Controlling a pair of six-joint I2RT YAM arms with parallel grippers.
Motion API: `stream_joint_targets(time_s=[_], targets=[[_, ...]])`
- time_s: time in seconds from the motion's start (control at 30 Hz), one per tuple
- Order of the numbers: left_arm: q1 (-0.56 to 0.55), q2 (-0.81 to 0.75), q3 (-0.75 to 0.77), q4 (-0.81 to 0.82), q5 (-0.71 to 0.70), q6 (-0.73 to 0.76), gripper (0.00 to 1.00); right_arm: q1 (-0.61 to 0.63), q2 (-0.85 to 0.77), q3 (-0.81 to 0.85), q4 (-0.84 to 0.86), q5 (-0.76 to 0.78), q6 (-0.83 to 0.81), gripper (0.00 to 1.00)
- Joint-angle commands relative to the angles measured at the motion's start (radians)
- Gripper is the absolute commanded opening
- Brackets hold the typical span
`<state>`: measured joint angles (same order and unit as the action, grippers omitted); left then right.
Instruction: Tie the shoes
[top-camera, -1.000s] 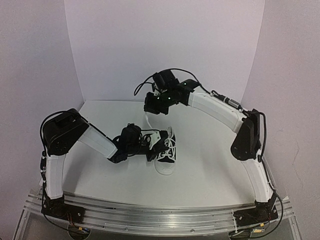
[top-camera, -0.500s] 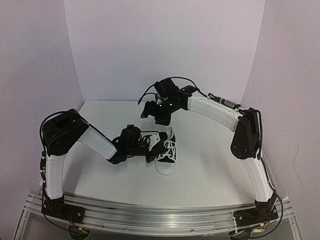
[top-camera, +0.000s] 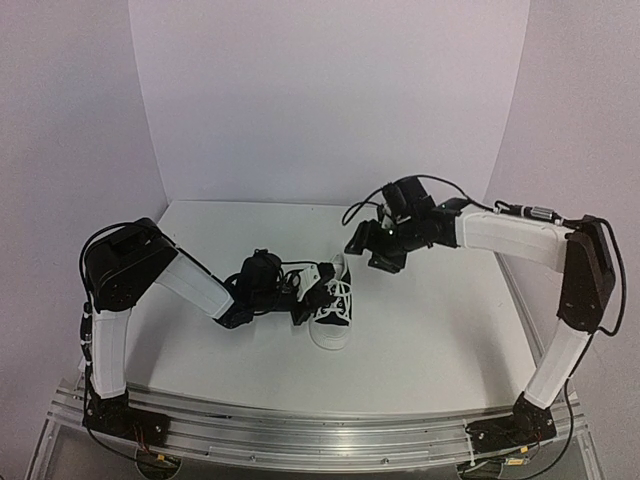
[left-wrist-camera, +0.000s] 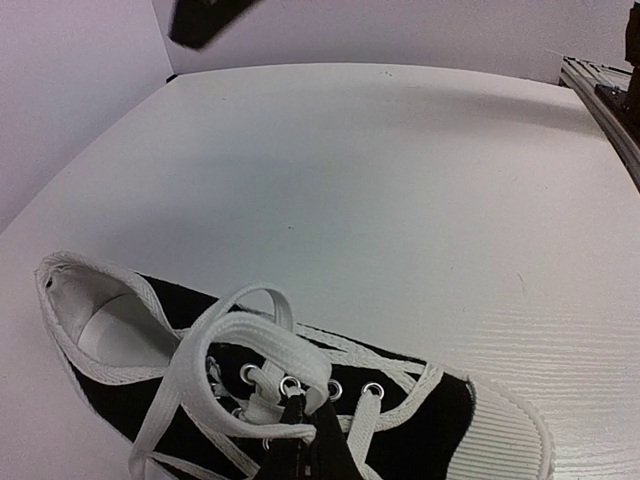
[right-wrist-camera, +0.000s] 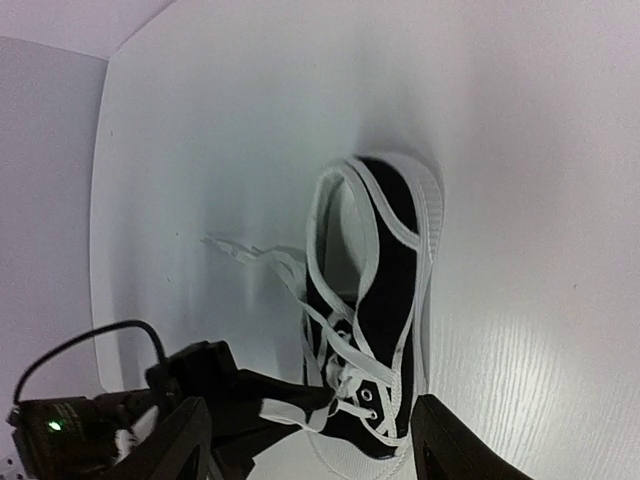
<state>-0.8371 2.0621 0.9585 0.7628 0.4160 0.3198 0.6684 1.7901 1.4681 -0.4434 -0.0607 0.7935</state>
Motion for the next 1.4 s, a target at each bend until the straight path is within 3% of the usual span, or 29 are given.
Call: stream_joint_targets(time_s=[0.0, 0.3, 0.53, 0.67, 0.83, 0.97, 1.07, 1.1, 1.2, 1.37], targets=[[-0.004, -0.022, 0.005, 0.040, -0.002, -0.014, 0.00, 0.043, -0.026, -0.219, 0.427, -0.094, 0.056, 0.70], [-0.003, -0.013, 0.018, 0.030, -0.003, -0.010, 0.00, 0.102, 0.030, -0.281, 0.559, -0.077, -0.001, 0.74], [-0.003, -0.009, 0.024, 0.033, -0.005, -0.011, 0.00, 0.121, 0.076, -0.277, 0.562, -0.070, 0.013, 0.62], [-0.004, -0.009, 0.024, 0.034, -0.006, -0.012, 0.00, 0.125, 0.095, -0.267, 0.562, -0.069, 0.016, 0.47], [-0.005, -0.011, 0.021, 0.033, -0.007, -0.011, 0.00, 0.125, 0.069, -0.290, 0.559, -0.024, 0.027, 0.19], [-0.004, -0.011, 0.020, 0.032, -0.005, -0.007, 0.00, 0.126, 0.052, -0.289, 0.544, 0.016, 0.024, 0.02], [-0.004, -0.015, 0.018, 0.027, 0.004, 0.010, 0.01, 0.126, 0.052, -0.283, 0.531, 0.034, 0.031, 0.00], [-0.003, -0.019, 0.017, 0.022, 0.006, 0.025, 0.07, 0.126, 0.053, -0.281, 0.525, 0.040, 0.035, 0.00], [0.001, -0.055, 0.007, -0.026, 0.014, 0.103, 0.39, 0.124, 0.050, -0.289, 0.519, 0.059, 0.050, 0.00], [0.051, -0.160, -0.014, -0.186, 0.162, 0.235, 0.66, 0.120, 0.055, -0.282, 0.518, 0.061, 0.050, 0.00]])
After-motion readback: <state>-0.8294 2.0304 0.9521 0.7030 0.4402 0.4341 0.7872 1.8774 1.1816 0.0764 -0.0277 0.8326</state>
